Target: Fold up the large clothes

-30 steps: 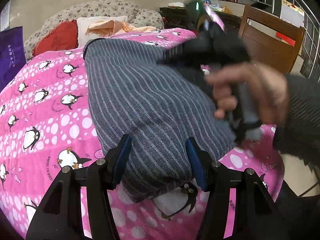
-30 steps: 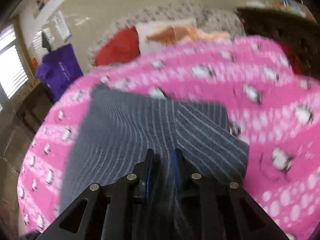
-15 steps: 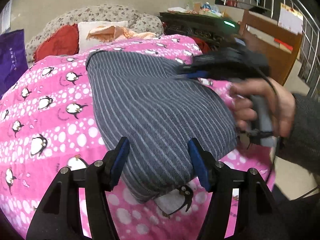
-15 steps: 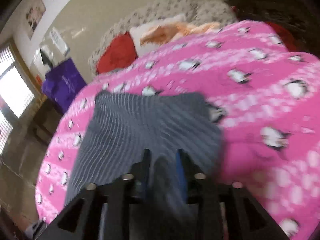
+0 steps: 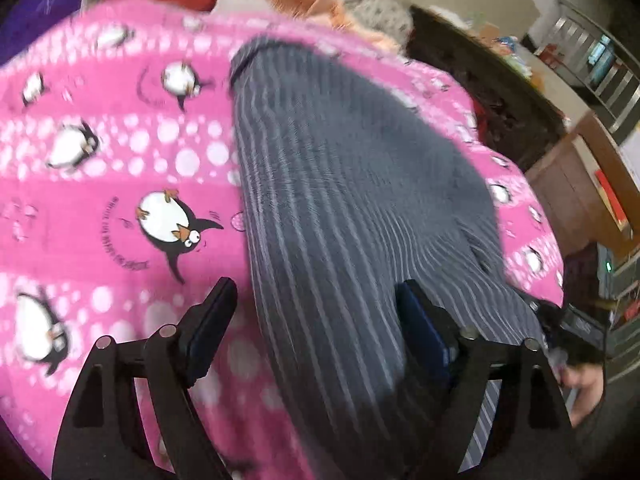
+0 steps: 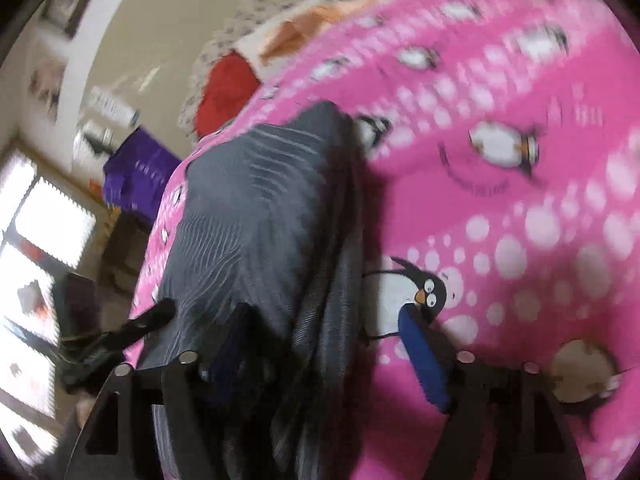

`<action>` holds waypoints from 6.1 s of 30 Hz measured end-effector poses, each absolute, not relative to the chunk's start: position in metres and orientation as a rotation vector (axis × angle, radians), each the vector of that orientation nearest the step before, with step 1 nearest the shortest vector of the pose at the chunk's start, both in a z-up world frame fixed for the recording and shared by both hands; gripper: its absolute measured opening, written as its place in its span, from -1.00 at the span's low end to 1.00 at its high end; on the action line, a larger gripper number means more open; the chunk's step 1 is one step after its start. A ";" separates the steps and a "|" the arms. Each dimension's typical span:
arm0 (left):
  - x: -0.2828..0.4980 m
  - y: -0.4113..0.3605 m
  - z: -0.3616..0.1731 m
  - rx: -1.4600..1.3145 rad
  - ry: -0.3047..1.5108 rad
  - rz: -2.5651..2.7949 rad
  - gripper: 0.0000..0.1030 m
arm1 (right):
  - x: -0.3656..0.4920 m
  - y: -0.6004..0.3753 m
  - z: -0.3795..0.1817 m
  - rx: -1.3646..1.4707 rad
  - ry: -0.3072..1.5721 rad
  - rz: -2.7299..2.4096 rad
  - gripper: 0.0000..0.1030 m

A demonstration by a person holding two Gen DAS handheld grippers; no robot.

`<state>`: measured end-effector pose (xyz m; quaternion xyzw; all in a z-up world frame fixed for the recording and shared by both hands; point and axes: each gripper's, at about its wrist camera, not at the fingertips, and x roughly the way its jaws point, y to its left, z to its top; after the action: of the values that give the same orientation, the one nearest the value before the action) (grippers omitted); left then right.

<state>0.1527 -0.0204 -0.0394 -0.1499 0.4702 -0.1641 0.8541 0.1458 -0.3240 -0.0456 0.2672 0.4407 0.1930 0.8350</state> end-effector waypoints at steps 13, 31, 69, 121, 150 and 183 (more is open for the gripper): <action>0.149 -0.039 -0.048 -0.196 0.889 -0.353 0.79 | 0.171 -0.327 -0.051 0.776 0.911 0.544 0.52; 0.158 -0.046 -0.051 -0.149 0.887 -0.441 0.83 | 0.151 -0.284 -0.041 0.247 0.840 0.431 -0.21; 0.115 0.108 -0.008 -0.183 0.832 -0.232 0.27 | 0.140 -0.186 0.010 0.292 0.877 0.582 -0.36; -0.002 0.039 -0.016 -0.115 0.764 -0.261 0.75 | 0.024 -0.134 -0.014 -0.049 0.756 0.550 -0.98; -0.093 0.020 0.080 -0.163 0.747 0.094 0.99 | -0.085 -0.189 0.084 0.059 0.616 0.136 0.69; -0.093 0.012 0.055 -0.131 0.806 0.087 0.99 | -0.102 -0.182 0.067 0.066 0.586 0.140 0.69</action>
<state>-0.0929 0.0117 0.0552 -0.0638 0.3920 0.0423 0.9168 -0.1017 -0.1819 0.0672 0.0325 0.2883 0.0687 0.9545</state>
